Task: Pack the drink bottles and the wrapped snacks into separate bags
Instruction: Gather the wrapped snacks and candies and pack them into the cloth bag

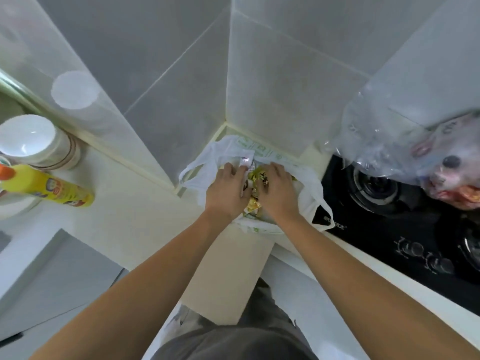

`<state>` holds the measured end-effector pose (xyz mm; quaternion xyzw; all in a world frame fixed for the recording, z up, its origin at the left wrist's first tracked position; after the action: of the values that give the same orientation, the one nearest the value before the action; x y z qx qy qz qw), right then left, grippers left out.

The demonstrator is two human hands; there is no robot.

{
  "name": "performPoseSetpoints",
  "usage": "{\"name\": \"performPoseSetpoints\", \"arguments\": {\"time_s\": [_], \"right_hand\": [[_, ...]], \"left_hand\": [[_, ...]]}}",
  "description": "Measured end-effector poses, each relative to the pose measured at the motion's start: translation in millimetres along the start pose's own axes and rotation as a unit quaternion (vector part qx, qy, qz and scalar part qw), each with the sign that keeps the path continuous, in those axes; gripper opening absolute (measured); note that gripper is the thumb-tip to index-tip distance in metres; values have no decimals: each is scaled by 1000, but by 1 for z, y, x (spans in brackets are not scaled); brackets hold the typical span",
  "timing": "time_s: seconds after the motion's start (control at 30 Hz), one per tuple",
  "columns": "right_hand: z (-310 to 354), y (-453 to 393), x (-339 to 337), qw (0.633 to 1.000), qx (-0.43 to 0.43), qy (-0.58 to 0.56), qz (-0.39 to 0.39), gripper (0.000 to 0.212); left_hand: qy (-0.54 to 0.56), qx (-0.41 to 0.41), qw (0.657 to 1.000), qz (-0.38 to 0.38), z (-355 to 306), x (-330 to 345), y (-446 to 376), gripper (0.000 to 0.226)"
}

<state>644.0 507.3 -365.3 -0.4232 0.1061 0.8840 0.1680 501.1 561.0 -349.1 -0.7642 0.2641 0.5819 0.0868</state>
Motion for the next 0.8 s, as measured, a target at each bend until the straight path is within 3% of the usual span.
{"name": "performPoseSetpoints", "arguments": {"time_s": [0.2, 0.43, 0.8], "right_hand": [[19, 56, -29, 996, 39, -8, -77, 43], [-12, 143, -75, 983, 104, 39, -143, 48], [-133, 313, -185, 948, 181, 41, -259, 48]], "left_hand": [[-54, 104, 992, -36, -3, -19, 33, 48], [-93, 216, 968, -85, -53, -24, 67, 50], [-97, 366, 923, -74, -254, 24, 162, 60]]}}
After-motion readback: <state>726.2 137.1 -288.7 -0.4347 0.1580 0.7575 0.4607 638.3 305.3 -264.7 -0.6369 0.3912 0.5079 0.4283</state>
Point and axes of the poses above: each hand's wrist, its own y-axis away from the middle knuckle, its own x-axis out of the palm, z = x × y, the point moved 2 cm from there along -y, towards the middle knuckle, and after that the axes turned 12 degrees about -y, right-handed, at the moved point
